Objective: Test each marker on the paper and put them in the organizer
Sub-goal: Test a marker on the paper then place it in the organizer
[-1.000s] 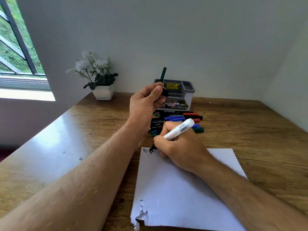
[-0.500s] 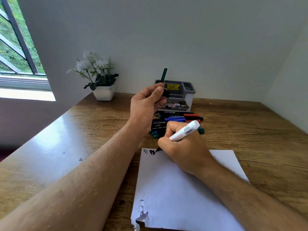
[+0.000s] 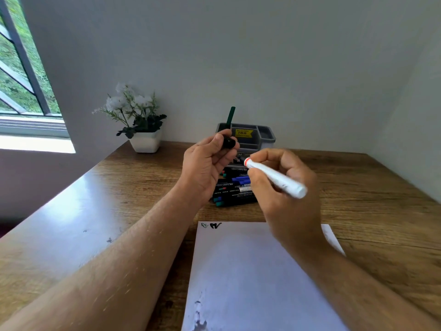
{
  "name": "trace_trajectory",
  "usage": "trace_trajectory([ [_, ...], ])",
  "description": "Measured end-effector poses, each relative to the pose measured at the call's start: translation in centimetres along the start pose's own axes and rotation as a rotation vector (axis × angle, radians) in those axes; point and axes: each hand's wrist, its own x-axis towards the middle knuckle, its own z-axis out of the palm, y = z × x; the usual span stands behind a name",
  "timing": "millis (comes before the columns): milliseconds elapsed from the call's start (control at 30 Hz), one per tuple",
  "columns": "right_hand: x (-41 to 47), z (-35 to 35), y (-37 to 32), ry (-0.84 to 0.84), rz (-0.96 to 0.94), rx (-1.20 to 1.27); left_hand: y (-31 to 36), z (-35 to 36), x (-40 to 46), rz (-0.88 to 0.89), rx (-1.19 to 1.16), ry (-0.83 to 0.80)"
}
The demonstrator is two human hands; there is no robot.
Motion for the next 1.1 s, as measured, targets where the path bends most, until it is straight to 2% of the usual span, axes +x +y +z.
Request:
trace_trajectory([
  [200,0.0,-0.1,0.2,0.028,-0.006,-0.052,0.2,-0.1,-0.1,-0.045,-0.067,-0.01],
  [667,0.5,0.2,0.7,0.069,-0.022,-0.119,0.3,0.5,-0.6,-0.053,-0.031,-0.047],
  [967,0.5,-0.2,1.2,0.063,-0.106,-0.355,0.5,0.6,-0.6,-0.008,0.001,0.035],
  [1100,0.4,-0.2,1.5,-0.017,-0.092,-0.48,0.7,0.7,-0.7,0.015,-0.002,0.018],
])
